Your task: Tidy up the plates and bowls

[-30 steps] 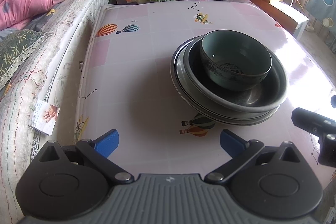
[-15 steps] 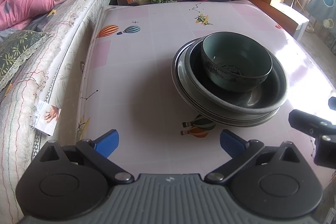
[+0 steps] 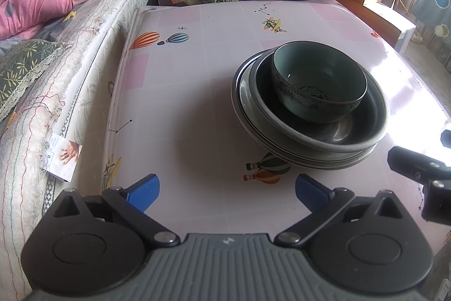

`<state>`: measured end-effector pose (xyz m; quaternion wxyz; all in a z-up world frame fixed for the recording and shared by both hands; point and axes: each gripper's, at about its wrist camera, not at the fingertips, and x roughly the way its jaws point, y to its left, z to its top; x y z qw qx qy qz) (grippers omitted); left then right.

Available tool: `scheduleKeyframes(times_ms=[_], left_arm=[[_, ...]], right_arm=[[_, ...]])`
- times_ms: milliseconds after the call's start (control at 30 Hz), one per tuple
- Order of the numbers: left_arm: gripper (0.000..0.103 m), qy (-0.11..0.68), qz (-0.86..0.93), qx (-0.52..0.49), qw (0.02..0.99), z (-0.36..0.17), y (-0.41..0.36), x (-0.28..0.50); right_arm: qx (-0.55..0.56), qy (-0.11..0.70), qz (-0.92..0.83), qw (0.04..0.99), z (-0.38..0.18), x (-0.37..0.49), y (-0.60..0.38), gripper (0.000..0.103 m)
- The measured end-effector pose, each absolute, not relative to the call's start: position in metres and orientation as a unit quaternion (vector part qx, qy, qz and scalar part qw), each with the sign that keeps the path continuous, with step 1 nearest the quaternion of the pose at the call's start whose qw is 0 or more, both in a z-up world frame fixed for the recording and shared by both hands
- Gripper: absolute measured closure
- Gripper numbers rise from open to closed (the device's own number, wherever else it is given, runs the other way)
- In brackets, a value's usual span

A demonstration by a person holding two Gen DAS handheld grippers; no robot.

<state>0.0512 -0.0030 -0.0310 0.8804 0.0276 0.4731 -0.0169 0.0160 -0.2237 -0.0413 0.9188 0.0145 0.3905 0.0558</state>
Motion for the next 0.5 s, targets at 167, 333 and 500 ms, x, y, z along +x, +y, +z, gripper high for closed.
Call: scheduleKeyframes(times_ms=[167, 333, 500], left_arm=[[0.000, 0.473, -0.017, 0.028, 0.880, -0.0313, -0.0025, 0.0513], [0.000, 0.473, -0.017, 0.027, 0.880, -0.0313, -0.0027, 0.0515], [0.000, 0.474, -0.017, 0.027, 0.880, -0.0318, -0.0019, 0.0513]], right_arm=[[0.014, 0.391, 0.056, 0.919, -0.0410, 0.0161, -0.2241, 0.001], [0.015, 0.390, 0.056, 0.919, -0.0410, 0.0161, -0.2240, 0.001], [0.014, 0.390, 0.055, 0.919, -0.0416, 0.0165, -0.2236, 0.001]])
